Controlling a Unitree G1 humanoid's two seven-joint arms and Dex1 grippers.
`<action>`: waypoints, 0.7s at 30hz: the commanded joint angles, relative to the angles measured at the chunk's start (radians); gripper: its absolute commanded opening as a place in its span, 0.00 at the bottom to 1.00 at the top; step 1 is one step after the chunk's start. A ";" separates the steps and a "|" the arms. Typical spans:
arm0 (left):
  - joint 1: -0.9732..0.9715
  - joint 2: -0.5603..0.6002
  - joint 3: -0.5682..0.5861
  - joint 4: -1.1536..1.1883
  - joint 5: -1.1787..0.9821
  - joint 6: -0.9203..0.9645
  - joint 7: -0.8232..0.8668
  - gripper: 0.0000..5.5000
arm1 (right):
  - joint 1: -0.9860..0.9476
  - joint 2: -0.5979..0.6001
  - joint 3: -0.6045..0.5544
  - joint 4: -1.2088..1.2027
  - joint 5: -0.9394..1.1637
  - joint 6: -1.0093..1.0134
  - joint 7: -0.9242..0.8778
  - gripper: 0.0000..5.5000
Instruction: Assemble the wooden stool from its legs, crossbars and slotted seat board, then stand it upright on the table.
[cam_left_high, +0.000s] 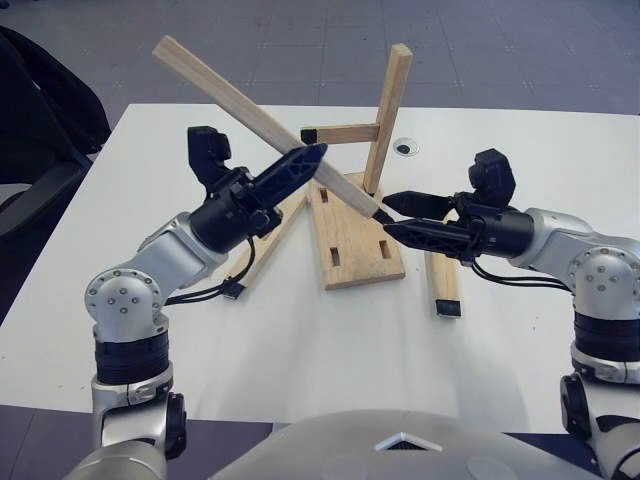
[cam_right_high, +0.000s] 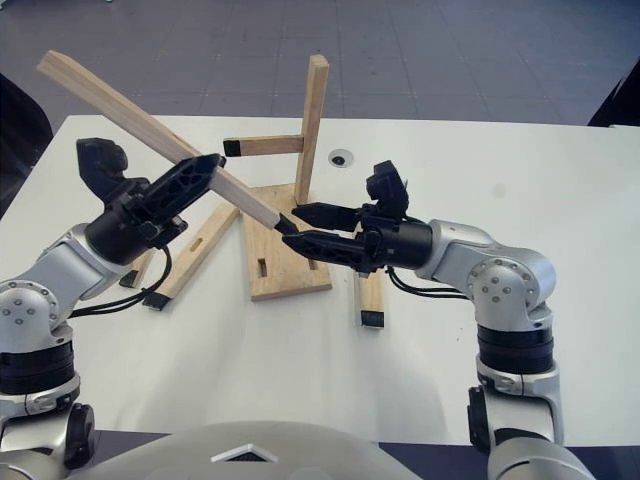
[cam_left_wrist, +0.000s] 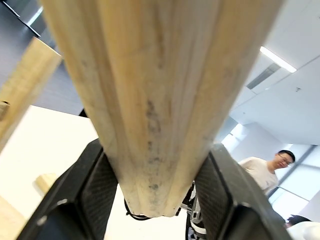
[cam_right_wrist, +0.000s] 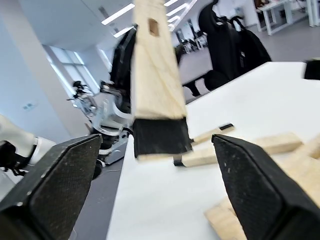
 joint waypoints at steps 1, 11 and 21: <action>-0.053 0.069 0.077 0.062 0.084 -0.023 -0.044 0.38 | 0.002 -0.062 0.062 0.061 -0.170 -0.101 0.032 0.73; 0.047 0.093 -0.092 -0.118 0.544 -0.124 -0.137 0.38 | -0.053 -0.028 0.398 0.164 -0.840 -0.583 -0.120 0.73; 0.048 0.053 -0.080 -0.103 0.628 -0.126 -0.137 0.38 | -0.068 -0.084 0.524 0.313 -1.187 -0.855 -0.099 0.73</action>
